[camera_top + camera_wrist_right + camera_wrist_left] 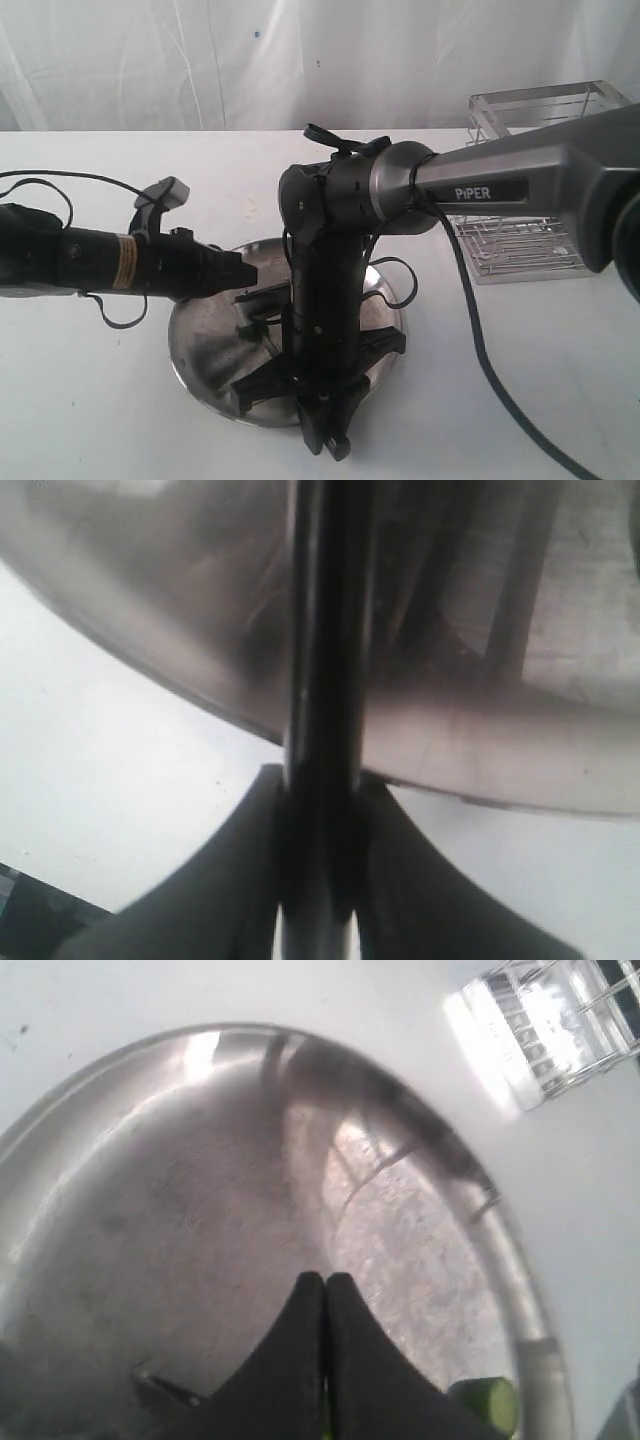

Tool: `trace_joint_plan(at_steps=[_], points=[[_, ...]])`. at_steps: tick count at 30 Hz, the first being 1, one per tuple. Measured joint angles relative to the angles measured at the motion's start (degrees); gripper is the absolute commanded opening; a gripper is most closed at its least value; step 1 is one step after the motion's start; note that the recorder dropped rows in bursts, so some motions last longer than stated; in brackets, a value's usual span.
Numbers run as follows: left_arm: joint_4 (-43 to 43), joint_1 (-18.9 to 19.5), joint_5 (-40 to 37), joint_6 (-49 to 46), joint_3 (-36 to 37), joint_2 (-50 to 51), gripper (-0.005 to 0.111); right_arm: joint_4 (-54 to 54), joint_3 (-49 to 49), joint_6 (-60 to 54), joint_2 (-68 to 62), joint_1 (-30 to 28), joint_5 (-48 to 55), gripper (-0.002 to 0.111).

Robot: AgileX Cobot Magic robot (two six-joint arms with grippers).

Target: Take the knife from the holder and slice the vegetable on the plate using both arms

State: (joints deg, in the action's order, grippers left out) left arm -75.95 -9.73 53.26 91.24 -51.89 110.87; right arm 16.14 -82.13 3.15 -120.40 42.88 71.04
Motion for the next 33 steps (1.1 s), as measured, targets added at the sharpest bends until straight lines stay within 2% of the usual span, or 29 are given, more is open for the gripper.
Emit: trace_joint_plan(at_steps=[5, 14, 29, 33], points=[[0.91, 0.82, 3.81, 0.00, 0.00, -0.34, 0.000, 0.00, 0.00, 0.09, 0.00, 0.00, -0.13, 0.000], [-0.84, 0.82, -4.68, 0.00, 0.00, 1.45, 0.000, -0.42, 0.00, 0.09, 0.00, 0.00, -0.25, 0.000], [4.51, 0.82, -0.39, -1.54, 0.12, 2.67, 0.000, -0.99, 0.00, 2.26, 0.00, 0.00, -0.47, 0.000], [5.89, -0.15, -2.00, -1.71, 0.12, 2.67, 0.000, -0.99, 0.00, 2.29, 0.00, 0.00, -0.47, 0.000]])
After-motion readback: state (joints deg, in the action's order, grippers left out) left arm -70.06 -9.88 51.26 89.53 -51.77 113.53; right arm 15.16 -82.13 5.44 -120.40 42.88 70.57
